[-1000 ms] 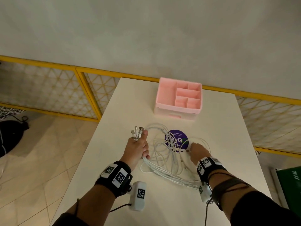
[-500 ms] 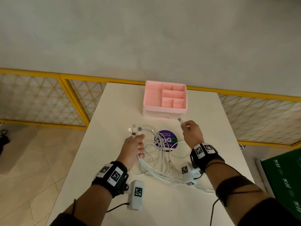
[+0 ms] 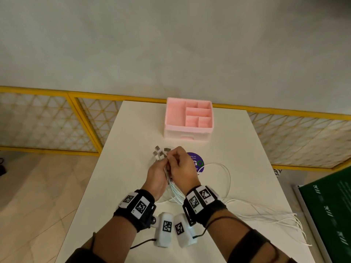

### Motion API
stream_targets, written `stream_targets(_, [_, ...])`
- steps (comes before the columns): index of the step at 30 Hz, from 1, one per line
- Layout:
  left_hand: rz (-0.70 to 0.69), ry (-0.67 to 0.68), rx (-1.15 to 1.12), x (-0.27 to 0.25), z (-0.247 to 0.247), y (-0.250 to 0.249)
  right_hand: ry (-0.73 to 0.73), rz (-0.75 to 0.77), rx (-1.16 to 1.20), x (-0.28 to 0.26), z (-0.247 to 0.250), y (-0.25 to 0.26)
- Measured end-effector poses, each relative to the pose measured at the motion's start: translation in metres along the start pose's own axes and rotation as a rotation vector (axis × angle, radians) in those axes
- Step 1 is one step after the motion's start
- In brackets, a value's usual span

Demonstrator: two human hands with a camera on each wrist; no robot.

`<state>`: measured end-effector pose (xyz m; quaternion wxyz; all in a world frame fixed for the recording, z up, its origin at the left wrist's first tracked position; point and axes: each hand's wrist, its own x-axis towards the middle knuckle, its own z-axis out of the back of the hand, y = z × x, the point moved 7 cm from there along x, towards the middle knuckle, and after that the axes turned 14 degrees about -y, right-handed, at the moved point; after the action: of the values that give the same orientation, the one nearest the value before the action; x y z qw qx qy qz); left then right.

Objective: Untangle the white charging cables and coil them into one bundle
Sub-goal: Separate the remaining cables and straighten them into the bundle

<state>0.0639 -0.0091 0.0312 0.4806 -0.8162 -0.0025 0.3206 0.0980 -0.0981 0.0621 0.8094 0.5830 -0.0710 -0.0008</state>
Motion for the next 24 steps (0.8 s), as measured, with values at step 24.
stream_targets(24, [-0.212,0.209,0.395,-0.020,-0.013,-0.006,0.341,0.357,-0.368,0.006,-0.003,0.053])
